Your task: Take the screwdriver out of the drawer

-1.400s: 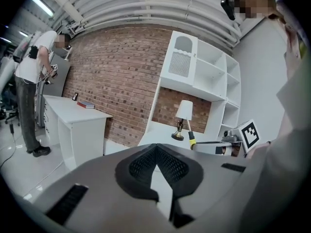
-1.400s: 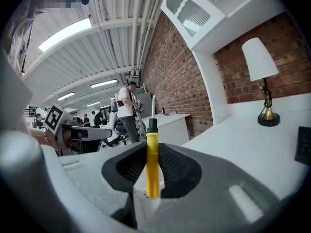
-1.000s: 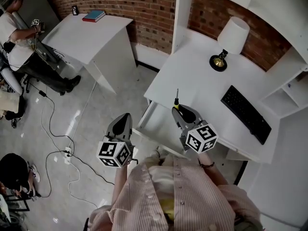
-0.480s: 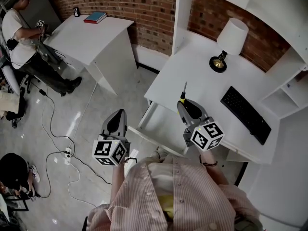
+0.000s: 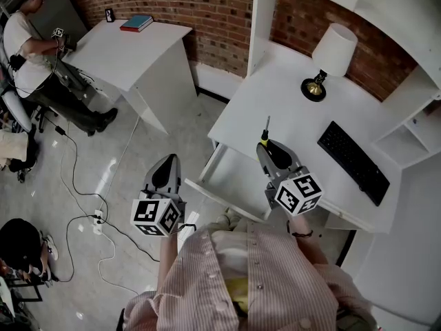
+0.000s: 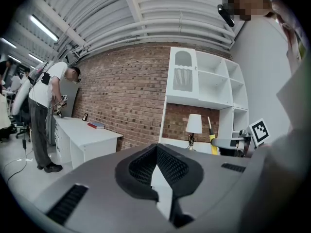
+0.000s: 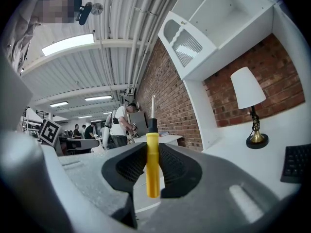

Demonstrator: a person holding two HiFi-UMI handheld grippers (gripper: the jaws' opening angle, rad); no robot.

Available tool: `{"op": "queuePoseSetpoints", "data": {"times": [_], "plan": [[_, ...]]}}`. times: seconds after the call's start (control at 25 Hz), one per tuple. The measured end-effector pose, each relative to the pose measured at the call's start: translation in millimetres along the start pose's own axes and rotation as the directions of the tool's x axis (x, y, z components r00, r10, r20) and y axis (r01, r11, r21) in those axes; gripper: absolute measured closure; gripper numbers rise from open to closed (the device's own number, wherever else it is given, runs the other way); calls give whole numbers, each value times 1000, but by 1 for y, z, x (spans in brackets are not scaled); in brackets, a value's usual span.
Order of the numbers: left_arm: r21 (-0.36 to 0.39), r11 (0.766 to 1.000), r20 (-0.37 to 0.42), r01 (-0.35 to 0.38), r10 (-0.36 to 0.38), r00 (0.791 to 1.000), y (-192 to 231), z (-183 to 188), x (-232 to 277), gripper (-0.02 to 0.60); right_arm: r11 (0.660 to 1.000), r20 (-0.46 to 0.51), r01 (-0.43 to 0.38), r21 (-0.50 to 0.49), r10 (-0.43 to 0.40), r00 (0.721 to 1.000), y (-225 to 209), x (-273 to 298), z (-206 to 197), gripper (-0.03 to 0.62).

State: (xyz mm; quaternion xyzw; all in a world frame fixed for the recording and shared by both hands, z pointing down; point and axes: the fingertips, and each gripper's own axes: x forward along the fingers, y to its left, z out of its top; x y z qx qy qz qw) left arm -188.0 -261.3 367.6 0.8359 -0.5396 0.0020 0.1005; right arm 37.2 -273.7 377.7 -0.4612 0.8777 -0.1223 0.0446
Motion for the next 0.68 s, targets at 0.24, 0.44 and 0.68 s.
{"op": "queuePoseSetpoints", "data": {"times": [0.24,0.44,0.68], "plan": [[-3,1000,-18,-5,5,1000,4,-4,-1,583,999,-20,5,-42,-6,1000,1,3,-3,514],[-17,1000,-42,-21,20,999,8,-16,-5,583,999,-33,-7,-45,6,999,4,6,-10,514],[-14,999,-40,-30,29,999,13,-12,-5,583,999,-37,-6,-48,4,999,4,9,-11,514]]}}
